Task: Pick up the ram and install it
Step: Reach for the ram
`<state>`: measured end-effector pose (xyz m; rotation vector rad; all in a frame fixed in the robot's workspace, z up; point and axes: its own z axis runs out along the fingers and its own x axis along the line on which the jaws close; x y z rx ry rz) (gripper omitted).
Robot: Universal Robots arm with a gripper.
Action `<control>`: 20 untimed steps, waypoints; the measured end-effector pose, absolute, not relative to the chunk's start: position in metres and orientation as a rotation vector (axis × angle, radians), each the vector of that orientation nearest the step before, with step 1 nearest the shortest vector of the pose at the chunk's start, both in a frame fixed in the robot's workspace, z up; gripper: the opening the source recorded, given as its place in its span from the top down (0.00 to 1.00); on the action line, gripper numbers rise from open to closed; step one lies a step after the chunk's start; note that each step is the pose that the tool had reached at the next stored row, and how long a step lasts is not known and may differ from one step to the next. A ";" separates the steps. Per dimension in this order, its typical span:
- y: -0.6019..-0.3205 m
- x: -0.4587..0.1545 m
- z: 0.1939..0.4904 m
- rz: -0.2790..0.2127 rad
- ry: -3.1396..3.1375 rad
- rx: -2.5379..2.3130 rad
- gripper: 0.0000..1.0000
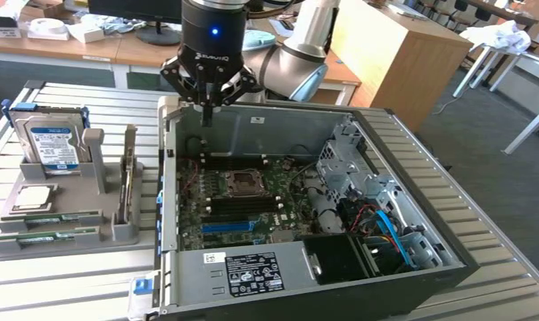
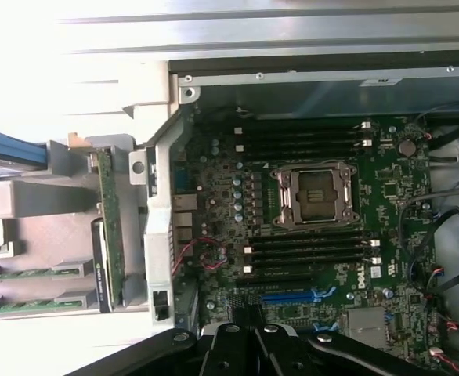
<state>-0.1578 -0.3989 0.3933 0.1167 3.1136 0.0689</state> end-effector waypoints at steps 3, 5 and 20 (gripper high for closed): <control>-0.399 -0.160 0.393 0.069 3.114 0.117 0.90; -0.399 -0.162 0.393 0.069 3.114 0.117 0.90; -0.399 -0.179 0.393 0.069 3.114 0.117 0.90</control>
